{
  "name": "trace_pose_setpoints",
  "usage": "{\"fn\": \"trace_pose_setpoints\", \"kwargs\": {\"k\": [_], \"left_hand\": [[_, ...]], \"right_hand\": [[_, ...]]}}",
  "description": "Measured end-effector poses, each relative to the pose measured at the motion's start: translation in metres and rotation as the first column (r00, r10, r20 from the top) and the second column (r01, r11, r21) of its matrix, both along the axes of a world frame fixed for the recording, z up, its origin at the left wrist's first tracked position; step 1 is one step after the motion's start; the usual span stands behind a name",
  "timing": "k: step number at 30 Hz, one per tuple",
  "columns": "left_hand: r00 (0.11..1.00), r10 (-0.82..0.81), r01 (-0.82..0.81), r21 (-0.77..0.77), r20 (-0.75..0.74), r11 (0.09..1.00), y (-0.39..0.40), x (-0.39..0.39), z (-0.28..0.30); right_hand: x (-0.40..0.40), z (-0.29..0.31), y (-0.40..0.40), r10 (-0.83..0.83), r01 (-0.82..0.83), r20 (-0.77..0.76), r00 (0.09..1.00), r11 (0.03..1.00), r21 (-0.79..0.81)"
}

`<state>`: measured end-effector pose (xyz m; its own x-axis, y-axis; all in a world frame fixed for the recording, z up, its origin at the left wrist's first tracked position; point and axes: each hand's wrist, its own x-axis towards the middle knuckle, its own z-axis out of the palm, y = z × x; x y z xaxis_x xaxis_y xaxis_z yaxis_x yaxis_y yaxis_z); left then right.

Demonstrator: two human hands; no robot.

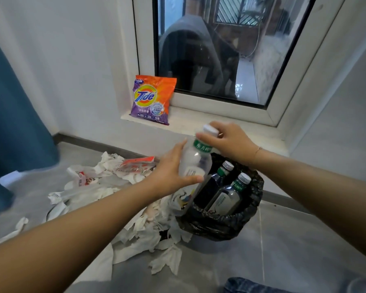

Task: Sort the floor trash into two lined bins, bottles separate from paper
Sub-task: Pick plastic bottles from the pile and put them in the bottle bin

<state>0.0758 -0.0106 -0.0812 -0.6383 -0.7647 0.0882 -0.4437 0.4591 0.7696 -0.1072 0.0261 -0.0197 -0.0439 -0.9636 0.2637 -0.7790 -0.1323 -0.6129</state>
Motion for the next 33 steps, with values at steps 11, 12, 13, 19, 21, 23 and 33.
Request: {"fn": "trace_pose_setpoints", "kwargs": {"k": [11, 12, 13, 19, 21, 23, 33], "left_hand": [[0.783, -0.173, 0.047, 0.22, 0.597, 0.974, 0.001, -0.008, -0.076], [0.787, -0.191, 0.055, 0.242, 0.586, 0.969, 0.002, -0.01, -0.078], [0.788, -0.206, 0.064, 0.256, 0.58, 0.965, 0.004, -0.012, -0.081], [0.788, -0.21, 0.089, 0.23, 0.578, 0.969, 0.006, -0.016, -0.085], [0.788, -0.201, 0.104, 0.195, 0.582, 0.975, 0.007, -0.015, -0.086], [0.782, -0.203, 0.113, 0.186, 0.59, 0.976, 0.006, -0.014, -0.091], [0.882, 0.022, -0.074, 0.092, 0.471, 0.993, -0.008, 0.038, -0.082]], "right_hand": [[-0.071, -0.071, -0.007, -0.438, 0.431, -0.031, 0.898, 0.867, 0.251], [-0.07, -0.08, -0.008, -0.405, 0.401, -0.059, 0.912, 0.855, 0.329], [-0.07, -0.086, -0.01, -0.386, 0.384, -0.08, 0.919, 0.833, 0.399], [-0.055, -0.113, -0.007, -0.136, 0.325, -0.354, 0.925, 0.767, 0.553], [-0.042, -0.125, -0.006, 0.04, 0.316, -0.492, 0.87, 0.72, 0.617], [-0.032, -0.13, -0.009, 0.092, 0.316, -0.548, 0.832, 0.732, 0.603], [-0.001, -0.074, -0.02, -0.089, 0.229, -0.366, 0.926, 0.904, 0.36]]}}
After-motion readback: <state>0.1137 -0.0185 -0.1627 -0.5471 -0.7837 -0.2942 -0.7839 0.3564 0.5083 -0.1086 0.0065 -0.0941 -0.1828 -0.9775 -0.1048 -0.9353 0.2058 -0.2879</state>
